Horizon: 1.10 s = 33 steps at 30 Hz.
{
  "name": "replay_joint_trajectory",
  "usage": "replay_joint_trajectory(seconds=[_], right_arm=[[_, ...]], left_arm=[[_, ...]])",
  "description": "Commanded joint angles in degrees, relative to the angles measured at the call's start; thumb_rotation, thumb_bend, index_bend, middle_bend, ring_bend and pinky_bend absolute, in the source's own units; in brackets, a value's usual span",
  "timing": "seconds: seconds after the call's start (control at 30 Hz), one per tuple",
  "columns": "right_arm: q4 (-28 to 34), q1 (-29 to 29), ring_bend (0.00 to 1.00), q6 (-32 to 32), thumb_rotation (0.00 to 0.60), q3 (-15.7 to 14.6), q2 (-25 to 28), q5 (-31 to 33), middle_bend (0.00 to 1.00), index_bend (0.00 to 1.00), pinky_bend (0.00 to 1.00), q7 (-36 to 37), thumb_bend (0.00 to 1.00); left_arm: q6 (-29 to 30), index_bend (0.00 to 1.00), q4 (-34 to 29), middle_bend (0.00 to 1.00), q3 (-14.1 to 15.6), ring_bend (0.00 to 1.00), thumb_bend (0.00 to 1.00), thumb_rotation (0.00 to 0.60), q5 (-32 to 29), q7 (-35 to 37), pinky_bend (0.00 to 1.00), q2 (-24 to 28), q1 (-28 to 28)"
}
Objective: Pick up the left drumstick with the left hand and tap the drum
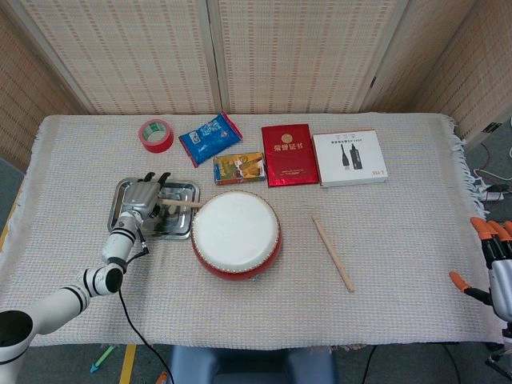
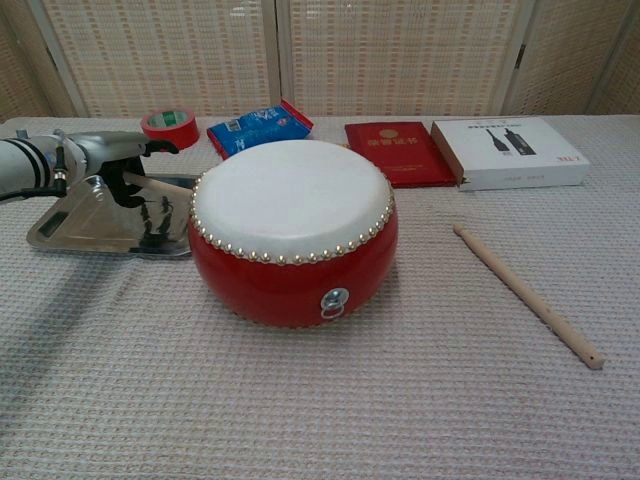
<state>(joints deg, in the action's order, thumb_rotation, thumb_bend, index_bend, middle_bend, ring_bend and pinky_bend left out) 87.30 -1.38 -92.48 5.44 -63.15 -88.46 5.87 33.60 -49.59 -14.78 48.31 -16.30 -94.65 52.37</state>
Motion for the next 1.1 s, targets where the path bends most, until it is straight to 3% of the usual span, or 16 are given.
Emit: replay_joint_trajectory(seconds=[0.03,0.3,0.73,1.1], right_arm=[[-0.02,0.01,0.0,-0.03,0.6,-0.02,-0.04,-0.06,0.11,0.0,0.07,0.02,0.16],[0.31,0.16,0.0,-0.45,0.6,0.03,0.14,-0.23,0.11,0.0,0.07,-0.38,0.16],[1.1,0.78,0.0,-1.73,0.6,-0.02,0.54,-0.77,0.11,0.0,0.07,-0.75,0.16],[1.67,0.69,0.0,-1.76,0.6,-0.1,1.44,-1.46,0.11,0.0,0.07,0.6,0.16]], left_arm=[[-0.33,0.0,-0.53,0.0,0.15,0.0,0.34,0.6,-0.97,-0.38,0.12,0.36,0.12],[-0.46,0.0,-0.95,0.0,0.25,0.0,0.28,0.6,-2.63,0.1,0.04,0.55,0.19],[1.56,0.0,-3.07,0.0,-0.29,0.0,0.24,0.6,-2.6,2.41,0.02,1.92,-0.35],[12.12,0.0,-16.68,0.0,-3.49,0.0,0.24,0.6,3.34,13.84,0.04,10.96,-7.99]])
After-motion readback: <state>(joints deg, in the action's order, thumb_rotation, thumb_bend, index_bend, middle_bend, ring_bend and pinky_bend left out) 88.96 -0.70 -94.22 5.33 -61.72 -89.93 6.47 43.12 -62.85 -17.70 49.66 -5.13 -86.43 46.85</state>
